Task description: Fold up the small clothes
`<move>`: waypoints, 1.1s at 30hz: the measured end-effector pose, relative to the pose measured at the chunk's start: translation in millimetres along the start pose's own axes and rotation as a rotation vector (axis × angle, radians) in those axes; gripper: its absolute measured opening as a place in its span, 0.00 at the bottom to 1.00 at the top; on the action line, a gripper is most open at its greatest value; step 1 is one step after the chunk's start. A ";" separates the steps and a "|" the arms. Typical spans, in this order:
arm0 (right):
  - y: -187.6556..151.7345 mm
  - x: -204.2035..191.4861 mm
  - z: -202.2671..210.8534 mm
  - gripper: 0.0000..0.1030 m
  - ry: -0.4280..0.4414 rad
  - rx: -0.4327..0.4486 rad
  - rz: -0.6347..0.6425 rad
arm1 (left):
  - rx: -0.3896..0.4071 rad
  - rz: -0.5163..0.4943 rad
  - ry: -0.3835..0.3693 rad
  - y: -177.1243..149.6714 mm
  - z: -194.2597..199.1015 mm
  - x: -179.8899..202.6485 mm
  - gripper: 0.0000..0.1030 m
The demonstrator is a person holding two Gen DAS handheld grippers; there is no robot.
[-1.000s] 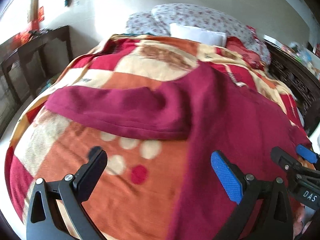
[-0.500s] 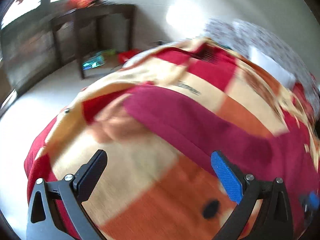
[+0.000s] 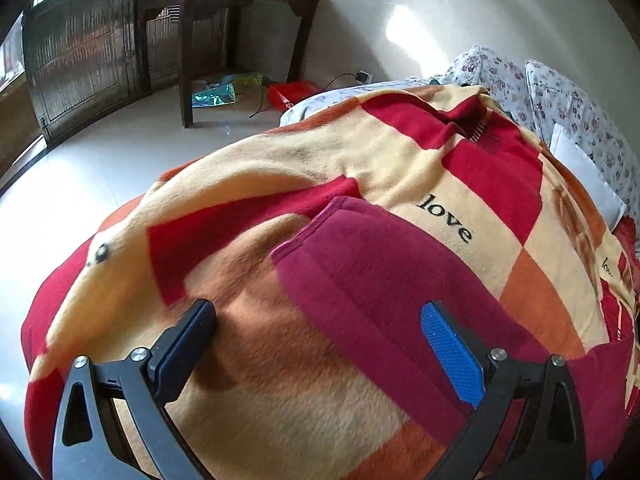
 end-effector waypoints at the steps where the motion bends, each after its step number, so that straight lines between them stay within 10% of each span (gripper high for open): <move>1: 0.9 -1.4 -1.6 0.95 -0.007 0.002 0.008 | 0.001 -0.001 0.000 0.8 -1.4 0.7 0.94; 6: 1.7 -2.8 -13.1 0.82 0.014 -0.033 0.003 | 0.022 -0.020 -0.005 0.8 -4.0 5.8 0.77; 12: -0.7 6.3 -6.7 0.81 0.042 -0.023 -0.036 | 0.058 -0.012 -0.064 0.2 12.6 7.5 0.14; 33: -4.7 60.1 58.9 0.82 0.064 0.073 -0.141 | 0.135 -0.311 -0.389 -72.3 133.3 123.2 0.09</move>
Point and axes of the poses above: each gripper's, at about its wrist camera, not at the fingertips, and z roughly against the way its jaws point, x to its right, y to its top, the point moved 1 cm from there along -z, roughly the way its jaws point, and after that the axes turned 6 degrees about -x, right-handed, at the moved point
